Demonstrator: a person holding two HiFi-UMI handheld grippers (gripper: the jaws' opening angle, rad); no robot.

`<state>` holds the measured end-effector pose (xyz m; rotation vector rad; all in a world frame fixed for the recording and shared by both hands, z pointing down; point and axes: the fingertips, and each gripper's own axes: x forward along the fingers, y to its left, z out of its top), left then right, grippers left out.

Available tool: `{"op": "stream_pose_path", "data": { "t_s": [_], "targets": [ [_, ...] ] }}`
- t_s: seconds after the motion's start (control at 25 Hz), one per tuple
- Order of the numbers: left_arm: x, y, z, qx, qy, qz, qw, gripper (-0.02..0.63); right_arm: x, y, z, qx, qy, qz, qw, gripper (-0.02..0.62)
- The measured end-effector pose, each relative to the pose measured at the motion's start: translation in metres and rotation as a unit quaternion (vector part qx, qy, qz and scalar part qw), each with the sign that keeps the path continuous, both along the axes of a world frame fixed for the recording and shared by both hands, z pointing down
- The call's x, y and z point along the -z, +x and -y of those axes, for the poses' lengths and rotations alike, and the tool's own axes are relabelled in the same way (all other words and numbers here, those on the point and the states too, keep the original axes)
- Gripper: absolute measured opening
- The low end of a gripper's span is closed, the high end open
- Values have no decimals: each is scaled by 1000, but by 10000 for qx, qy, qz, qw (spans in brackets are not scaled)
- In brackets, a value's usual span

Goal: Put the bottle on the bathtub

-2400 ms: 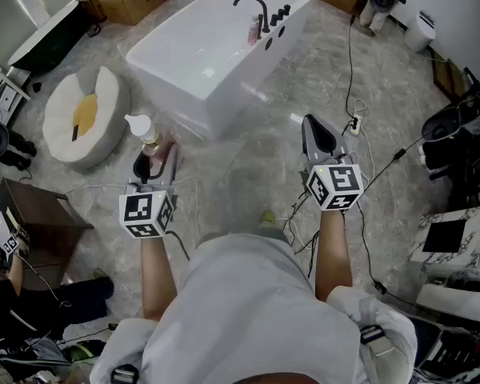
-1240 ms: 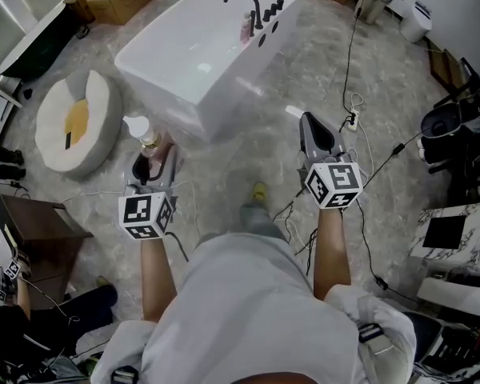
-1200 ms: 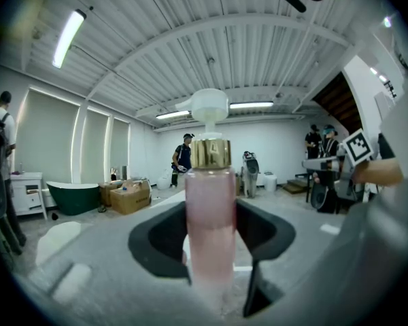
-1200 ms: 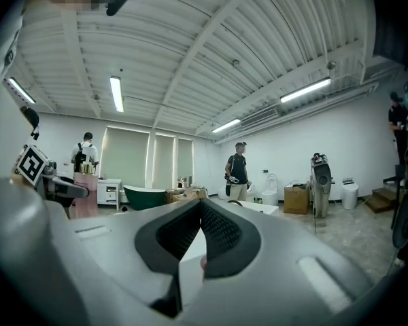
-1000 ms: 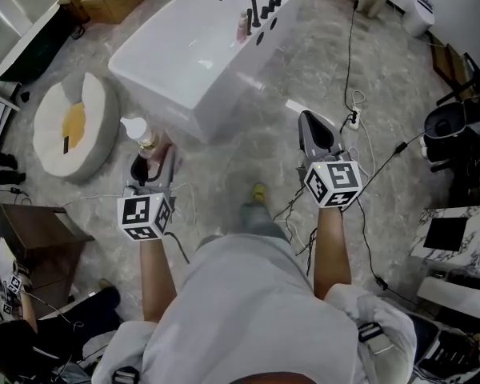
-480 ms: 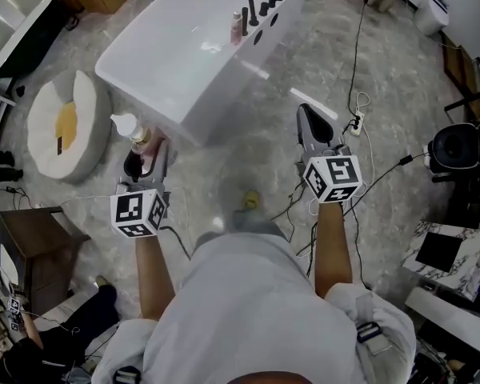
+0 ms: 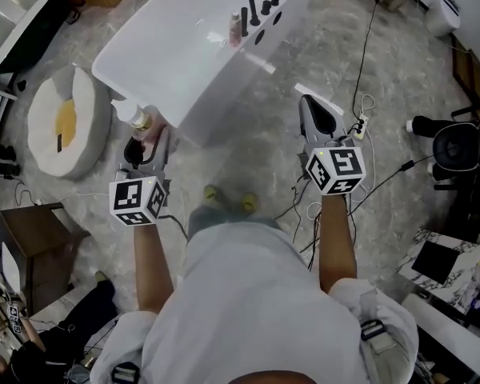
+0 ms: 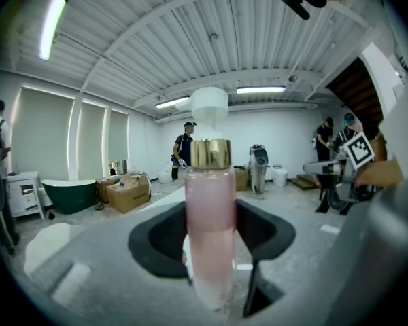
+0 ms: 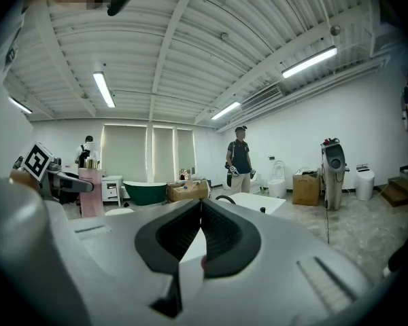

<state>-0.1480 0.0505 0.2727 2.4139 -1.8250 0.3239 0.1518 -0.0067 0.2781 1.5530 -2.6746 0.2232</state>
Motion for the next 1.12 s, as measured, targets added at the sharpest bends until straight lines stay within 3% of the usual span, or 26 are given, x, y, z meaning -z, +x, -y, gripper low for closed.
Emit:
{"op": "stream_pose_path", "data": {
  "t_s": [0.36, 0.84, 1.12],
  "targets": [
    [-19, -5, 79, -109, -55, -40, 9999, 213, -19, -14, 67, 53, -109, -15, 9999, 3],
    [-82, -31, 255, -629, -537, -94, 9965, 213, -70, -68, 220, -19, -565, -253, 9981, 3],
    [-139, -27, 348, -1057, -731, -164, 9916, 213, -119, -88, 296, -113, -852, -266, 9959, 3]
  ]
}}
